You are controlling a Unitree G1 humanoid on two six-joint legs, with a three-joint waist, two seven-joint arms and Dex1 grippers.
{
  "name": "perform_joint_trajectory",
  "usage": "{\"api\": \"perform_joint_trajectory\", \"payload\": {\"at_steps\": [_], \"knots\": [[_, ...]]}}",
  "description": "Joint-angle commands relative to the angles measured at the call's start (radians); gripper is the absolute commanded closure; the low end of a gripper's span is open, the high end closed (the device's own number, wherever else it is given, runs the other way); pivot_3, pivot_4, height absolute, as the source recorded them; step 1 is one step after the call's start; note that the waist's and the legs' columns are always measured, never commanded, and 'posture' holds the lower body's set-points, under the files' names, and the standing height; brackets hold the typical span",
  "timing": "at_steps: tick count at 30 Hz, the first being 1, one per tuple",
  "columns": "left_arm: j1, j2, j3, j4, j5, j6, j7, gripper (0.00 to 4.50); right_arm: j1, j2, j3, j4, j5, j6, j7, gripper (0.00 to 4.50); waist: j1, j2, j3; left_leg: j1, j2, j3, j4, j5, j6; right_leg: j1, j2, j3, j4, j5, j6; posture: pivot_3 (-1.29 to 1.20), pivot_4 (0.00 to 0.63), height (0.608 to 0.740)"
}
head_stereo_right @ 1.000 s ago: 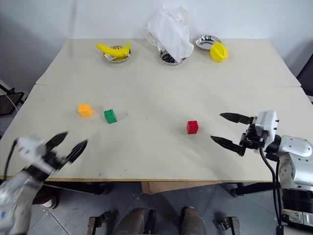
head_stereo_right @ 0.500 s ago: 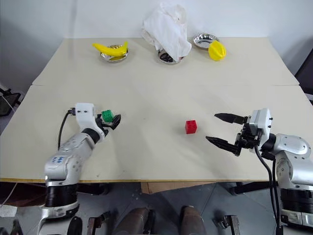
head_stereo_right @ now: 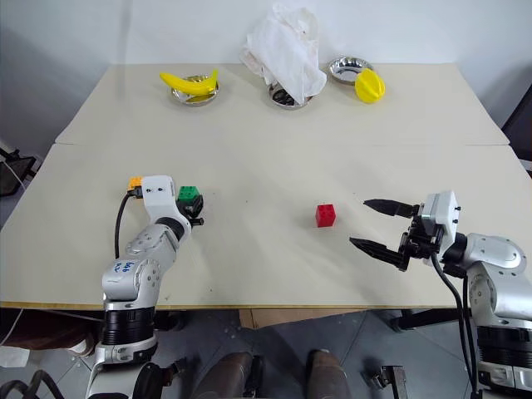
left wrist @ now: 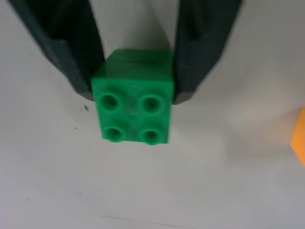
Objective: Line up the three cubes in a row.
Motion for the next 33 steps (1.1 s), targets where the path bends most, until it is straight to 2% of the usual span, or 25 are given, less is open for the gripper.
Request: {"api": "perform_joint_trajectory", "payload": {"at_steps": [1, 5, 9, 11, 13, 17, 21, 27, 33], "knots": [[0.006, 0.052, -0.017, 0.0, 0.013, -0.134, -0.108, 2.99, 0.016, -0.006, -0.015, -0.018, 0.007, -0.017, 0.0, 0.0, 0.0, 0.0, 0.0, 0.0, 0.0, 0.0, 0.0, 0.0, 0.0, 0.0, 0.0, 0.0, 0.0, 0.0, 0.0, 0.0, 0.15, 0.74], [0.043, 0.225, -0.047, 0.043, -0.059, -0.406, -0.535, 2.99, 0.044, -0.033, -0.055, -0.021, 0.015, -0.022, 0.003, 0.0, -0.004, 0.0, 0.0, 0.0, 0.0, 0.0, 0.0, 0.0, -0.001, 0.0, 0.0, -0.001, -0.001, 0.0, 0.0, 0.0, 0.15, 0.74], [0.046, 0.438, -0.087, 0.152, -0.162, -0.56, -1.061, 2.99, 0.094, -0.093, -0.135, -0.017, 0.032, -0.023, 0.028, 0.0, -0.005, 0.001, 0.0, 0.0, 0.001, 0.001, -0.001, 0.0, -0.001, 0.0, 0.0, 0.0, -0.004, 0.0, 0.0, 0.0, 0.15, 0.74], [-0.009, 0.495, -0.131, 0.231, -0.18, -0.616, -1.26, 2.99, 0.137, -0.126, -0.182, -0.022, 0.041, -0.023, 0.051, 0.0, -0.002, 0.001, 0.0, 0.0, 0.001, 0.0, -0.001, 0.0, -0.001, 0.001, 0.0, -0.001, -0.005, 0.0, 0.0, 0.0, 0.15, 0.74], [-0.084, 0.505, -0.178, 0.32, -0.151, -0.666, -1.354, 2.99, 0.178, -0.142, -0.222, -0.031, 0.055, -0.035, 0.079, 0.0, 0.006, 0.001, 0.0, 0.0, 0.0, -0.002, -0.001, 0.0, 0.0, 0.004, -0.001, -0.002, -0.006, 0.0, 0.0, 0.0, 0.15, 0.74], [-0.268, 0.42, -0.286, 0.531, -0.042, -0.765, -1.396, 2.99, 0.267, -0.162, -0.293, -0.061, 0.061, -0.029, 0.077, 0.0, 0.02, 0.0, 0.0, 0.0, -0.001, -0.002, 0.0, 0.001, 0.001, 0.006, -0.001, -0.003, -0.01, 0.001, 0.001, 0.0, 0.15, 0.74], [-0.409, 0.292, -0.374, 0.749, 0.079, -0.824, -1.338, 2.99, 0.337, -0.141, -0.336, -0.136, 0.077, -0.008, 0.034, 0.0, 0.02, 0.0, 0.0, 0.0, -0.002, 0.0, -0.001, 0.001, 0.003, 0.005, 0.0, -0.003, -0.005, 0.001, 0.003, 0.0, 0.15, 0.74], [-0.53, 0.167, -0.425, 0.978, 0.179, -0.881, -1.282, 2.99, 0.422, -0.119, -0.369, -0.238, 0.113, 0.036, -0.016, 0.0, 0.011, -0.003, 0.002, 0.0, -0.001, 0.003, -0.001, 0.001, 0.003, 0.003, 0.002, -0.006, -0.004, 0.002, 0.003, 0.0, 0.15, 0.74], [-0.602, 0.095, -0.421, 1.1, 0.219, -0.897, -1.238, 2.99, 0.47, -0.113, -0.392, -0.279, 0.136, 0.058, -0.032, 0.0, 0.019, -0.004, 0.003, 0.0, -0.002, 0.003, 0.0, 0.001, 0.004, 0.004, 0.001, -0.008, -0.004, 0.002, 0.004, 0.0, 0.15, 0.74]]}}
